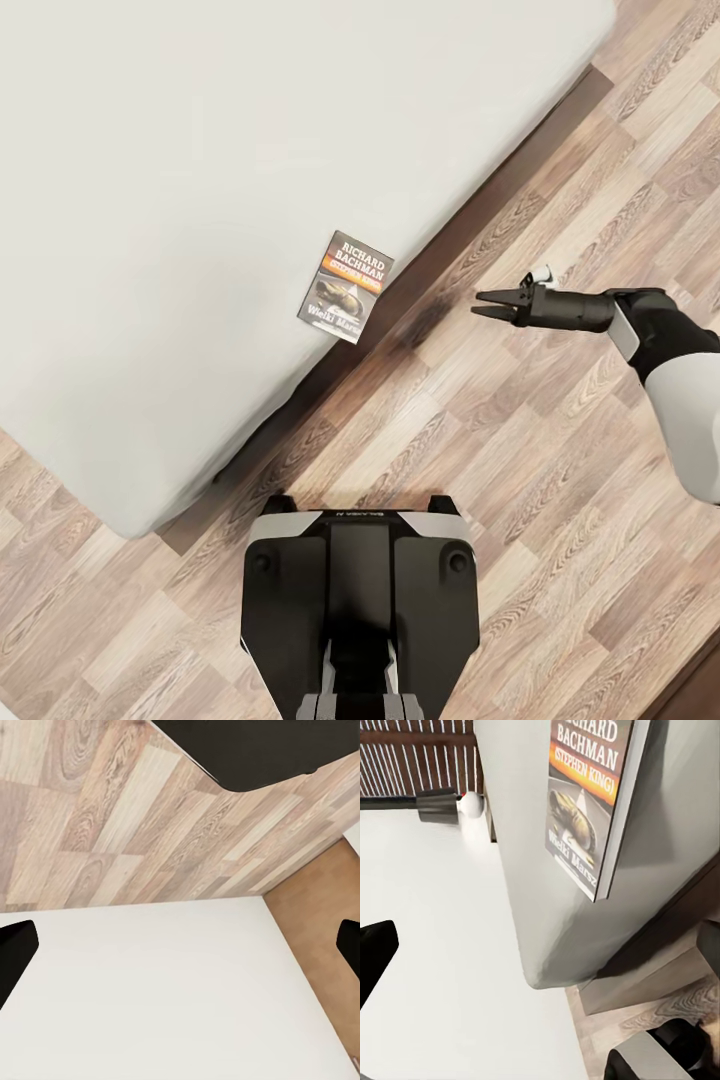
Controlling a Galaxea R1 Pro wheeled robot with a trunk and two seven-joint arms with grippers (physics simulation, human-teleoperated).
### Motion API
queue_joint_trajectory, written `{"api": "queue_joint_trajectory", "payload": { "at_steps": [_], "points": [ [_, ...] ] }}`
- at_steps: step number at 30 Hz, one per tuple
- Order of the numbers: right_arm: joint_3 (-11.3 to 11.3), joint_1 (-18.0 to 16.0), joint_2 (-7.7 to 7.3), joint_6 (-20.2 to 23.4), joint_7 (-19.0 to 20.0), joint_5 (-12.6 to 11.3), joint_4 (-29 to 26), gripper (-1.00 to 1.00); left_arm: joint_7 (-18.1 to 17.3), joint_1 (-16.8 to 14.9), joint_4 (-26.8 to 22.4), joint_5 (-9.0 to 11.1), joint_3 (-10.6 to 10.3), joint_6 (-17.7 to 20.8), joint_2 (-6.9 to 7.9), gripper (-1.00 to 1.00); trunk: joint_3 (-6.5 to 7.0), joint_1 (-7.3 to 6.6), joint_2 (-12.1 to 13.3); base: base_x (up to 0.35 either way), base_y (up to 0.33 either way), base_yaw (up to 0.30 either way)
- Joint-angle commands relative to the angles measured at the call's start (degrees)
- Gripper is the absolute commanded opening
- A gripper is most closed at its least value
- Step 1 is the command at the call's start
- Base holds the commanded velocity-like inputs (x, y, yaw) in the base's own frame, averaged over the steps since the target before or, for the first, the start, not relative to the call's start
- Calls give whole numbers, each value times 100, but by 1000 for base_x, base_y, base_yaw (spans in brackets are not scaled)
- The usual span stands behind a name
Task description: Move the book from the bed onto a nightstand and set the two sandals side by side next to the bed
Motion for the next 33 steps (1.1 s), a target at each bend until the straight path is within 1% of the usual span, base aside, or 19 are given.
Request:
{"api": "queue_joint_trajectory", "payload": {
  "at_steps": [1,5,14,20,25,27,33],
  "points": [
    [18,-36,-5,60,9,-33,3,100,-7,0,-3,-16,-37,-16,3,100,-3,2,-6,0,0,0],
    [18,-171,-13,61,15,-36,9,100,-7,0,-3,-16,-40,-17,2,100,-3,2,-6,0,0,0],
    [18,-318,-65,62,34,-42,12,100,-7,0,-3,-16,-36,-15,2,100,-165,200,-367,0,0,0],
    [18,-341,-121,60,68,-48,8,100,-7,0,1,-16,-37,-15,1,100,-165,200,-367,0,0,0],
    [12,-348,-221,55,95,-65,-5,100,-7,6,-2,-16,-35,-16,2,100,-165,200,-367,0,0,0],
    [12,-349,-245,54,105,-68,-10,100,-7,7,-2,-16,-35,-16,2,100,-201,244,-447,0,0,0],
    [13,-351,-385,53,135,-73,-18,100,1,14,-3,-10,-34,-17,2,100,-308,376,-688,0,0,0]
  ]
}}
